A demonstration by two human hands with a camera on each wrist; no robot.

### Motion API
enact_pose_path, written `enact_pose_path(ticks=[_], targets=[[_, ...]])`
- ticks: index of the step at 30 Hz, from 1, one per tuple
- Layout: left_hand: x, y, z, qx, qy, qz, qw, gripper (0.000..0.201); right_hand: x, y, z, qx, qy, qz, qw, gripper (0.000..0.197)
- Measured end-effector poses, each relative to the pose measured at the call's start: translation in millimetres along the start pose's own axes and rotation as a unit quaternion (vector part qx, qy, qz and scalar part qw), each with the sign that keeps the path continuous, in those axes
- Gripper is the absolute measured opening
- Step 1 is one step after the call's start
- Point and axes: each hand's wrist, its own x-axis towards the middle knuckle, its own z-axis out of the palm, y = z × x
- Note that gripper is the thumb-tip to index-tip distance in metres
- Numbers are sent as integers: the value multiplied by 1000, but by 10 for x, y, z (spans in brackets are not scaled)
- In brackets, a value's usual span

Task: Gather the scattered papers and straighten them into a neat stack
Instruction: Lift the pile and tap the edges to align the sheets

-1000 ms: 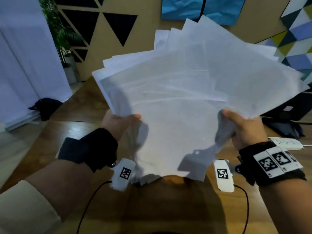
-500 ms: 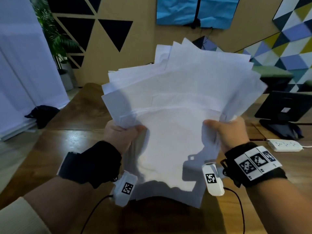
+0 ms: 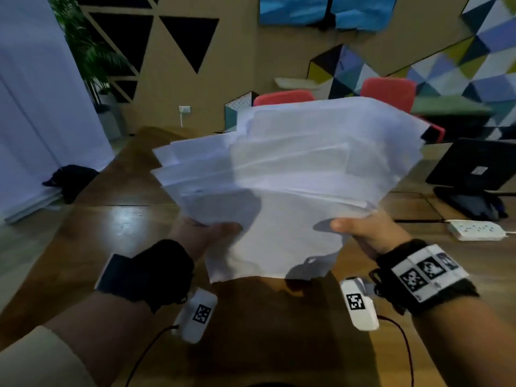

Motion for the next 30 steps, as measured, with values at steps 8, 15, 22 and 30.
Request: enact_pose_path(ticks=[8, 15, 22, 30], targets=[[18, 158, 202, -3, 62, 7, 998, 27, 153, -89, 271, -91, 171, -1, 981, 18], [-15, 197, -39, -67, 46, 77, 994, 23, -48, -171, 116, 35, 26, -103, 994, 40], [41, -8, -57, -77, -30, 34, 996, 68, 40, -14, 58, 57, -21, -13, 998, 88], [78, -52, -120, -111, -51, 16, 992, 81, 42, -56, 69, 34, -87, 20, 995, 61]])
